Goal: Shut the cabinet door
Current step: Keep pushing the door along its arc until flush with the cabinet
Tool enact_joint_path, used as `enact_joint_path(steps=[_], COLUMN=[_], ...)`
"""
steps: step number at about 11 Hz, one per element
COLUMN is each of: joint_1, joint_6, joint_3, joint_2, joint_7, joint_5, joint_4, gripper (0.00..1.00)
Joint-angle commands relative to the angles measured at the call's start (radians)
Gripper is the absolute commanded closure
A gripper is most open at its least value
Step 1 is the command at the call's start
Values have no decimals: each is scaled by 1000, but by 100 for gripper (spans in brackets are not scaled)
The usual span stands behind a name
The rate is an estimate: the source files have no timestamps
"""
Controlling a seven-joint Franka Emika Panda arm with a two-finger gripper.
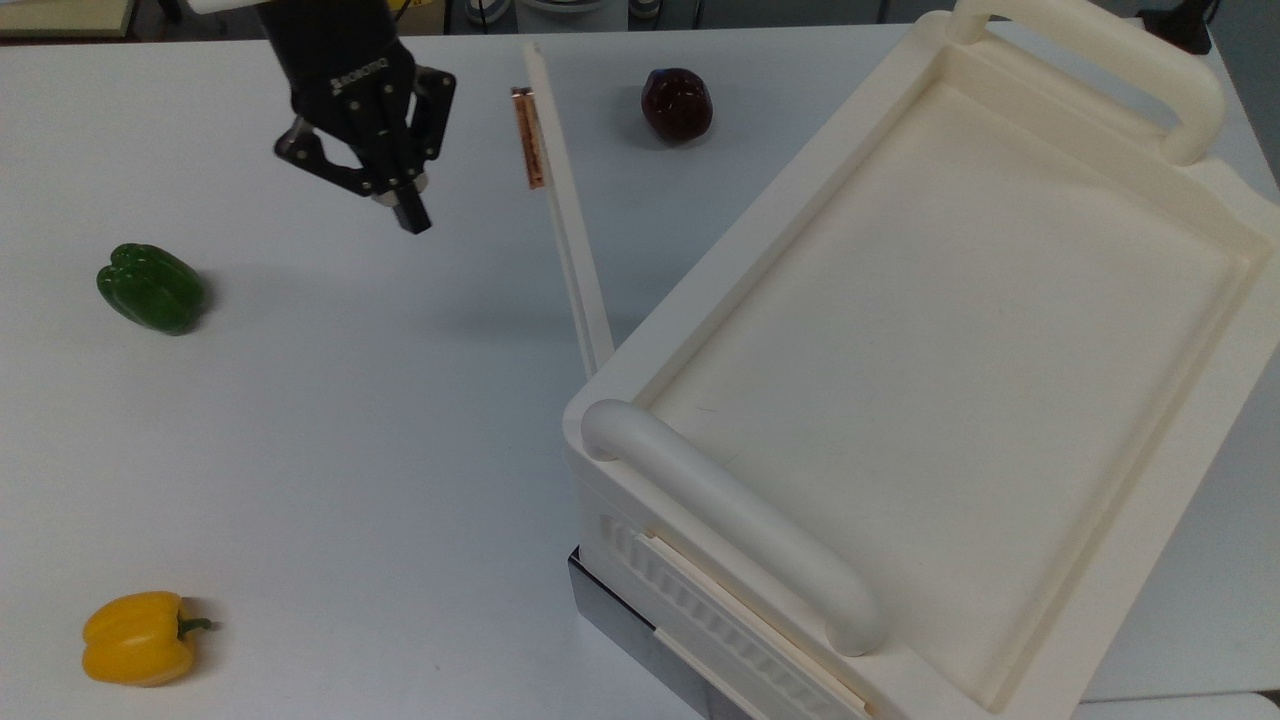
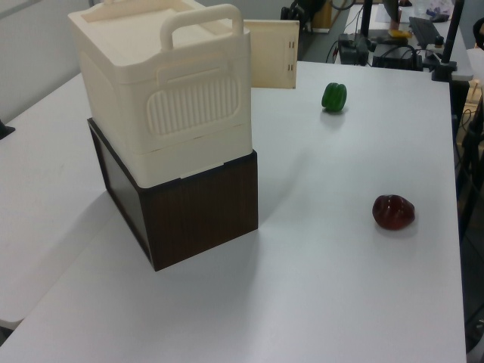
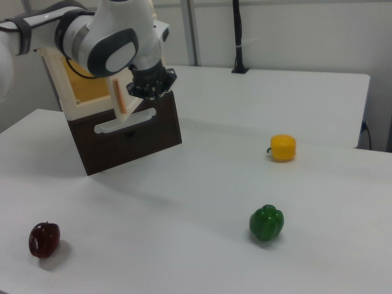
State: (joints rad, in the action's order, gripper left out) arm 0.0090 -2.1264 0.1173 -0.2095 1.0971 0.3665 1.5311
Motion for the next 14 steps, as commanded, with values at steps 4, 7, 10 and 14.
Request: enact_joint_path(steps=[4,7,10,14], joint_1=[156,222,267,325], joint_6=[69,60,56,-25], joint_3=[-7,-7,-5,-7], joint_2=[24,12,-13,-34], joint_7=[-136,-210,-282,-361], joint_5=[22,22,22,22], joint_4=[23,-5,-32,-54], gripper=[100,100,99,99])
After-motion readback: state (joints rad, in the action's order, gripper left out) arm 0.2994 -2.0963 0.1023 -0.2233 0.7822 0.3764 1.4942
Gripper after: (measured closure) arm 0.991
